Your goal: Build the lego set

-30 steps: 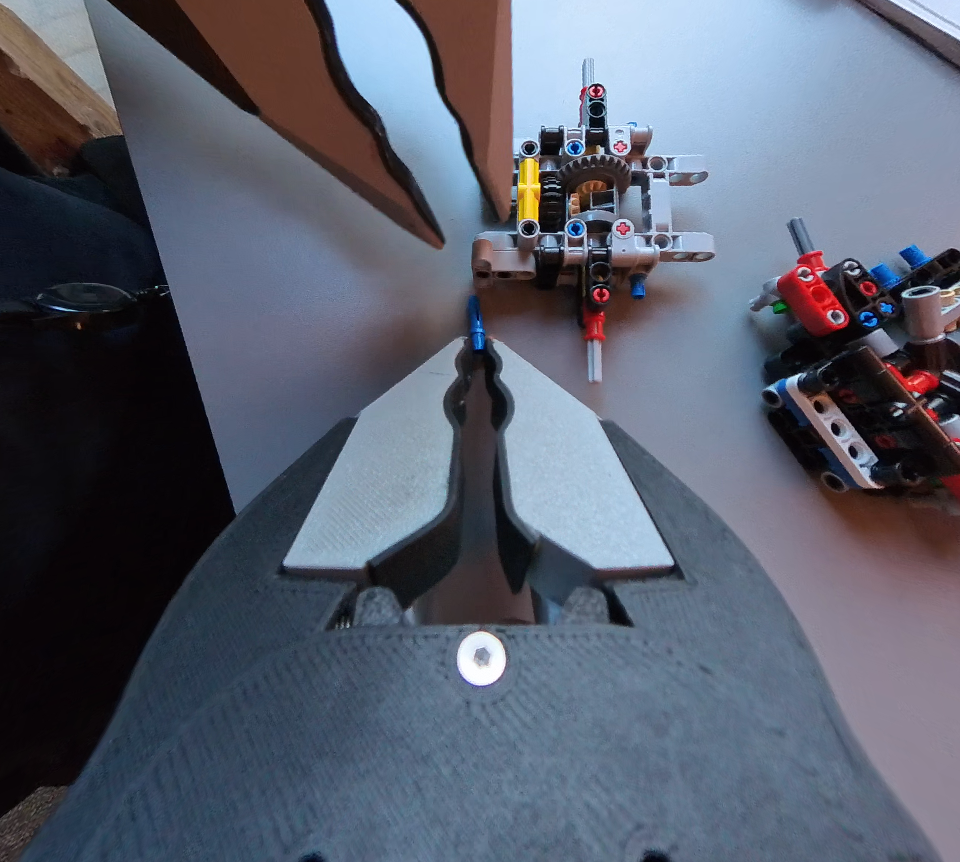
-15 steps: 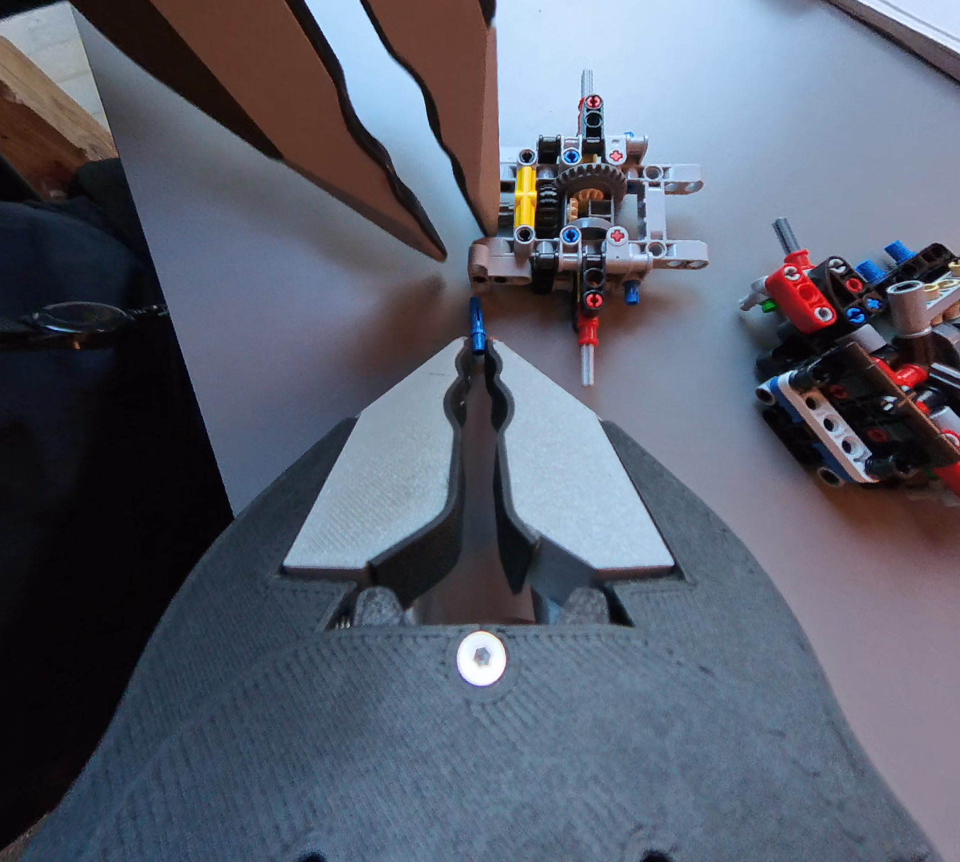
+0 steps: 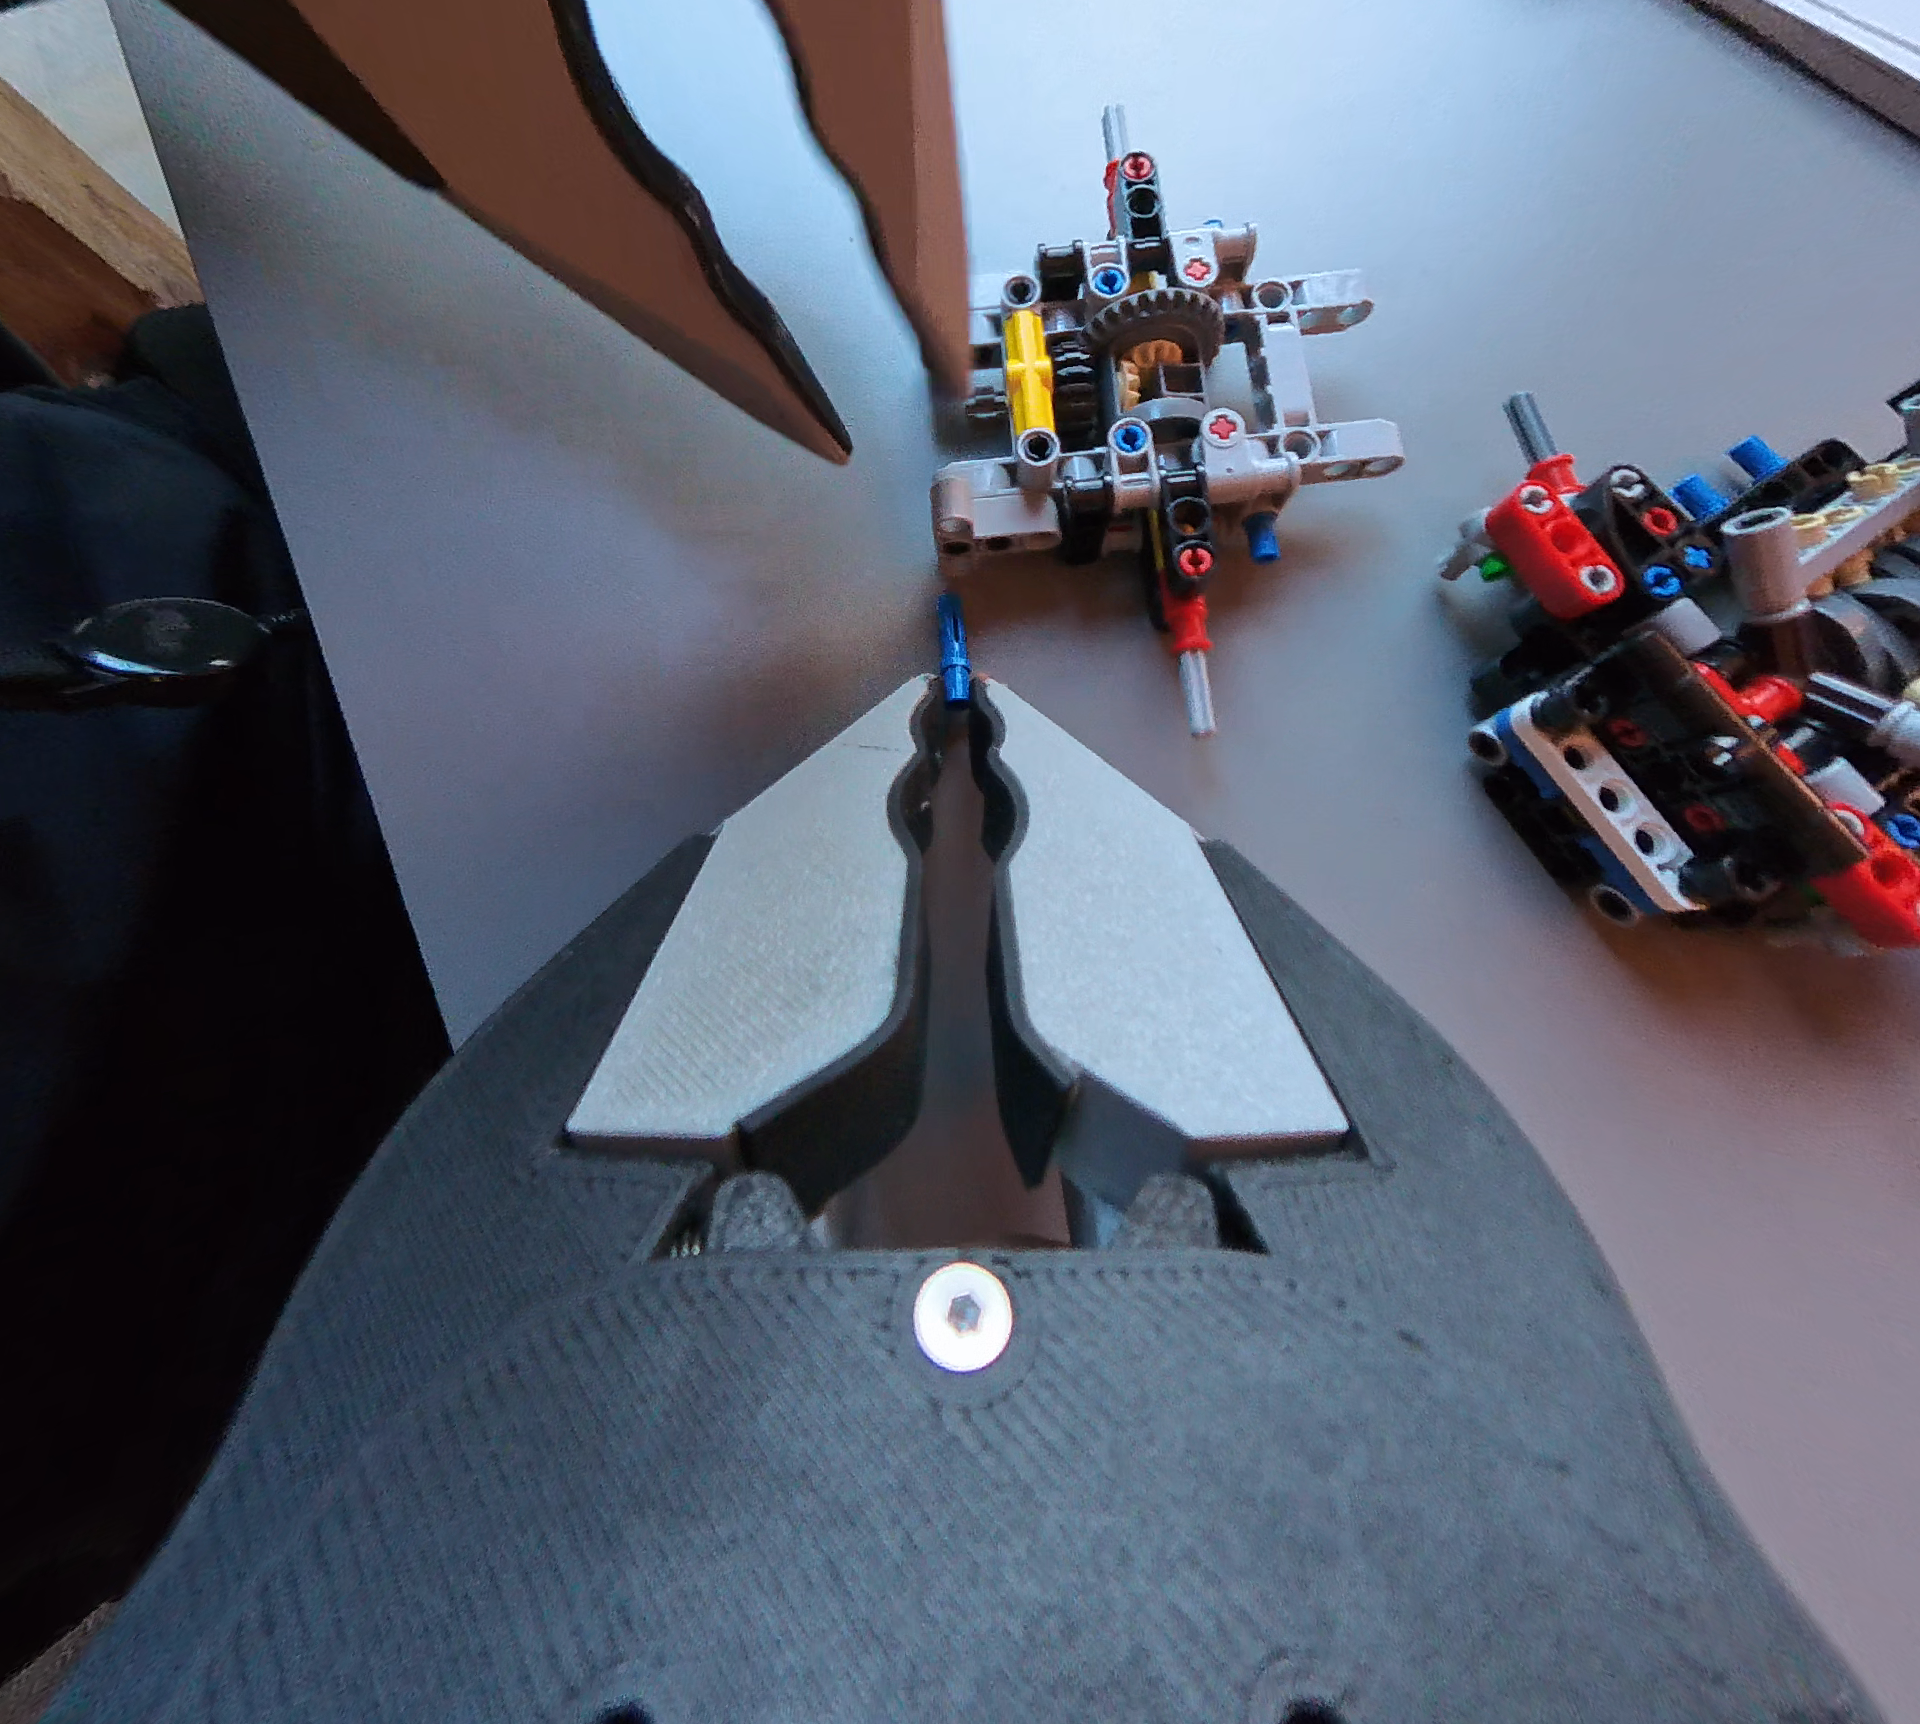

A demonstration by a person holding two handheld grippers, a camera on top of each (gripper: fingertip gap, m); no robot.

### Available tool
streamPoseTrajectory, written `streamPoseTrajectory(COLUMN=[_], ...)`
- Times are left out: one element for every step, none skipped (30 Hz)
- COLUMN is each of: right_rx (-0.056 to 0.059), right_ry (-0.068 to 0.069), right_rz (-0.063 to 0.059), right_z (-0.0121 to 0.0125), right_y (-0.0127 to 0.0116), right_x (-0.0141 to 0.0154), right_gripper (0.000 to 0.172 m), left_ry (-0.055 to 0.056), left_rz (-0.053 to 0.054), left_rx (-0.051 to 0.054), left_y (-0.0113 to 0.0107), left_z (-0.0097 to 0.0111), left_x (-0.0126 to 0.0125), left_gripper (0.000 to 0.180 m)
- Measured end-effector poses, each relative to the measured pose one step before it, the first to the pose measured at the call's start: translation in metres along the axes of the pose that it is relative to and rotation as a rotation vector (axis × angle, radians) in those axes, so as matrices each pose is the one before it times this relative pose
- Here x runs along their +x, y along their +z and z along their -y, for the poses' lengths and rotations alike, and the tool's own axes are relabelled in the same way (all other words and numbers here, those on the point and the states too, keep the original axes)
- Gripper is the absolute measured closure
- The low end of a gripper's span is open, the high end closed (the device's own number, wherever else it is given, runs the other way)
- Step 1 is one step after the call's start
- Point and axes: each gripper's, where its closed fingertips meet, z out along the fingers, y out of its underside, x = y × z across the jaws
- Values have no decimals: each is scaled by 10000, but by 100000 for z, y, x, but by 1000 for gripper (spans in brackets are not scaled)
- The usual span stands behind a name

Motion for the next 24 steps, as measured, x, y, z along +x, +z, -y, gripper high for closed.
streamPoseTrajectory(right_rx=[50, 17, -10, -3, 2, -13, 1, 36, 54, 49, 39, 37, 41, 39, 25, -2, -8, 9, 21, 22, 24, 17, -8, -25], right_ry=[5, -9, -25, -45, -40, -17, -4, -6, -7, -7, -5, -1, -1, -2, -4, 2, 16, 27, 23, 12, -1, -12, -17, -7], right_rz=[-8, -6, -3, -2, -7, -6, 6, 19, 32, 29, 14, 15, 19, 1, -24, -22, -7, -6, 3, 7, -1, 2, 15, 11], right_z=[35, -5, -28, -14, 11, -1, 25, 89, 121, 90, 57, 50, 43, 35, -3, -37, -38, 3, 17, 43, 38, 45, 1, -36], right_y=[-83, -35, -20, 6, 0, 27, 26, 23, -3, -18, -18, -39, -51, -59, -60, -44, -26, -26, -21, -5, -11, 6, 10, 29], right_x=[53, 18, -17, -29, -35, 2, 17, -5, -11, -25, 13, 2, -10, 12, 59, 63, 61, 74, 52, 31, 26, 8, -34, -18], right_gripper=[171, 171, 171, 171, 171, 171, 171, 171, 171, 171, 171, 171, 171, 171, 170, 171, 170, 170, 170, 170, 170, 171, 170, 170], left_ry=[0, -33, -55, -54, -51, -71, -60, -1, 70, 147, 166, 145, 119, 131, 109, 75, 85, 65, 6, -3, -3, -38, -46, -61], left_rz=[140, 55, -39, -132, -231, -260, -251, -202, -43, 86, 109, 61, 61, -45, -89, -50, -14, -32, -3, 11, 9, 14, -36, -96], left_rx=[-74, -155, -126, -10, 44, 29, 9, -23, -86, -123, -117, -92, -47, 5, 6, -52, -57, -48, -79, -6, 42, 42, 61, 61], left_y=[0, 41, 14, 6, 24, 63, 90, 100, 96, 72, 77, 98, 117, 117, 145, 175, 161, 167, 175, 105, 29, 16, 21, 5], left_z=[-102, -274, -263, -147, -74, -43, 25, 69, 65, 68, 86, 124, 186, 227, 167, 59, 0, -43, -108, 10, 58, 58, 55, 47], left_x=[-539, -451, -279, -65, 143, 212, 252, 246, 46, -140, -196, -138, -130, 46, 126, 34, -34, -2, -73, -63, -10, 13, 117, 212], left_gripper=[157, 148, 141, 140, 141, 142, 144, 145, 145, 145, 144, 143, 142, 142, 144, 146, 151, 155, 156, 157, 157, 157, 154, 150])
